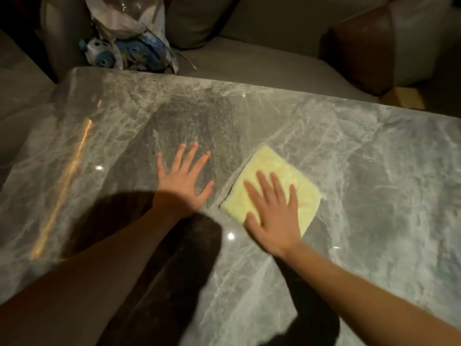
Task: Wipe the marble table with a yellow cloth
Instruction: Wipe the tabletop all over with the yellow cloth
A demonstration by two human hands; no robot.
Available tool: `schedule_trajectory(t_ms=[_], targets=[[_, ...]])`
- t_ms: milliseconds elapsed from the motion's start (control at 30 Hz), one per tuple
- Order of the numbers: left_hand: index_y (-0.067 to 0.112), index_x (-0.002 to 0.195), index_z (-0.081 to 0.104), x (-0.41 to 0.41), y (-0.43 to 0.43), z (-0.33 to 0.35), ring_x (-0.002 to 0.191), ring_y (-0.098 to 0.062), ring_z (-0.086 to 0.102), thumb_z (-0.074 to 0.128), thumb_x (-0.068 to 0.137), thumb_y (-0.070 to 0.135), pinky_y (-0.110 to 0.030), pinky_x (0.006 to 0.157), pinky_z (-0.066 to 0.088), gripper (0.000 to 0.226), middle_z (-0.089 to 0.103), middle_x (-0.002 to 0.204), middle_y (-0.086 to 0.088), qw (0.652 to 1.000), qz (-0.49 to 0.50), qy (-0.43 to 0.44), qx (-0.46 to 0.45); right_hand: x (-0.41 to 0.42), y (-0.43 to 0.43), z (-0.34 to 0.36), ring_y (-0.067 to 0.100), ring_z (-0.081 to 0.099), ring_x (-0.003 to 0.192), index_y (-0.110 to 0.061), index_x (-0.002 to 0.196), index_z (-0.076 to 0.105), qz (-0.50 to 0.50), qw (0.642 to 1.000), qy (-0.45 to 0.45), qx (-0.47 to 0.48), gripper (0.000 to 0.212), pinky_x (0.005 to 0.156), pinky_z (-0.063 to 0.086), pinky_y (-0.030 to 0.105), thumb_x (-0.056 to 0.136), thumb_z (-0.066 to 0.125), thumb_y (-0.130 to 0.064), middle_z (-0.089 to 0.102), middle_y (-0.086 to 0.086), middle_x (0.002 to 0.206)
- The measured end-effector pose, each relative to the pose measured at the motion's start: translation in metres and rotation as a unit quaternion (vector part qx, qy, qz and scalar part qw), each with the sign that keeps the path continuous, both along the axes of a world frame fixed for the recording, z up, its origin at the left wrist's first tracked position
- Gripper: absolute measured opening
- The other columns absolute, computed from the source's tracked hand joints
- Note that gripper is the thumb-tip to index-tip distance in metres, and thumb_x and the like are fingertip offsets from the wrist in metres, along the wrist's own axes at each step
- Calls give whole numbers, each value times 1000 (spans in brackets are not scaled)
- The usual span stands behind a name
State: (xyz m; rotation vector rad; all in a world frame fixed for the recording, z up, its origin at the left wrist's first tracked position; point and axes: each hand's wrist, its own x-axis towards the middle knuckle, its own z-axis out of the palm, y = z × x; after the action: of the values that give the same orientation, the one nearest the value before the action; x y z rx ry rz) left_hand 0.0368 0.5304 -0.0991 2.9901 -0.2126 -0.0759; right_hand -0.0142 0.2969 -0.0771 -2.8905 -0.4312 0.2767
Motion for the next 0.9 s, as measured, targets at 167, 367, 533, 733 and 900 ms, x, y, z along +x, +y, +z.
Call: schedule_trajectory(t_ms=[167,367,533,733,900], targets=[[31,150,13,-1,7,5,148,-18,-6,21,88,60,-56,113,-9,69,2,161,2,999,-27,23,-33,-103,23,0,28,2,150,-36,152,18,96,995,10,12,65,112,9,60,90,34,-48,8,-2,163],[29,149,24,-14,85,5,147,-22,13,17,82,62,-63,110,5,75,16,159,0,1000,-11,8,5,-99,33,-1,24,5,150,-39,152,15,154,988,10,-23,57,112,11,58,98,24,-51,8,-6,163],[27,148,23,-21,137,-1,147,-25,11,24,81,59,-61,111,6,74,16,159,-2,987,160,13,13,-13,73,-6,21,3,150,-38,152,17,156,988,0,-18,61,115,7,58,94,24,-55,9,-7,163],[27,149,21,-26,140,3,147,-27,10,21,87,60,-52,113,4,71,13,160,-4,992,125,-4,2,160,113,-6,19,4,150,-29,154,14,9,999,-33,13,70,118,3,49,91,33,-55,2,1,163],[32,149,14,-24,138,-1,147,-29,12,27,86,60,-59,113,6,70,8,161,0,990,136,12,-32,254,135,-4,22,7,149,-27,153,20,-21,999,-49,-6,64,120,5,50,95,34,-52,10,4,163]])
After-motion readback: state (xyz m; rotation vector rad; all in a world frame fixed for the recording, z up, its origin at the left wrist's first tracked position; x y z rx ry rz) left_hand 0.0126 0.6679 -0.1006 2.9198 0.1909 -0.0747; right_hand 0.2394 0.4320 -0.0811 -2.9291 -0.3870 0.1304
